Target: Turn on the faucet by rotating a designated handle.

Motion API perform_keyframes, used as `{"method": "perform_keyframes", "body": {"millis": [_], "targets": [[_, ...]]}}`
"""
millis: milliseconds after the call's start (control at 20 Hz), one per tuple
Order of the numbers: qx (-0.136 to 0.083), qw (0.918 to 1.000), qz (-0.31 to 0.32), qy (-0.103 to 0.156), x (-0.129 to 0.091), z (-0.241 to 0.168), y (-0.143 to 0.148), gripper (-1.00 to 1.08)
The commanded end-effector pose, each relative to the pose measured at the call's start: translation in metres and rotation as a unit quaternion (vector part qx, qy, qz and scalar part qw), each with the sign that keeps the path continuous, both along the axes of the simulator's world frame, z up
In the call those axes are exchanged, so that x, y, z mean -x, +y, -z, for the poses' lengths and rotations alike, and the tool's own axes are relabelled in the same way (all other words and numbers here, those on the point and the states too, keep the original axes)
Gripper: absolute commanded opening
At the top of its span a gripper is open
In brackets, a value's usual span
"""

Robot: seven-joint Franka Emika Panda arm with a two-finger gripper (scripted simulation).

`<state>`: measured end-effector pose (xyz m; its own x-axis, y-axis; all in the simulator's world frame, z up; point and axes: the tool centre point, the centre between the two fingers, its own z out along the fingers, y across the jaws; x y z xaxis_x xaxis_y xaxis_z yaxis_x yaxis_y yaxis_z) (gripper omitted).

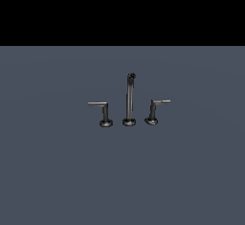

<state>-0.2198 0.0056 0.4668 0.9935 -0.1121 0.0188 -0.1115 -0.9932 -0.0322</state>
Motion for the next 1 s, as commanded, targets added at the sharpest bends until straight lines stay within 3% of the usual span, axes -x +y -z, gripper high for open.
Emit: {"method": "perform_keyframes", "body": {"millis": [0,450,950], "targets": [[0.0,0.9997,0.024,0.001,-0.012,0.013,0.002,-1.0],[0.0,0.9907,0.136,0.004,-0.068,0.076,0.004,-1.0],[0.0,0.9656,0.26,0.008,-0.131,0.147,-0.01,-1.0]]}}
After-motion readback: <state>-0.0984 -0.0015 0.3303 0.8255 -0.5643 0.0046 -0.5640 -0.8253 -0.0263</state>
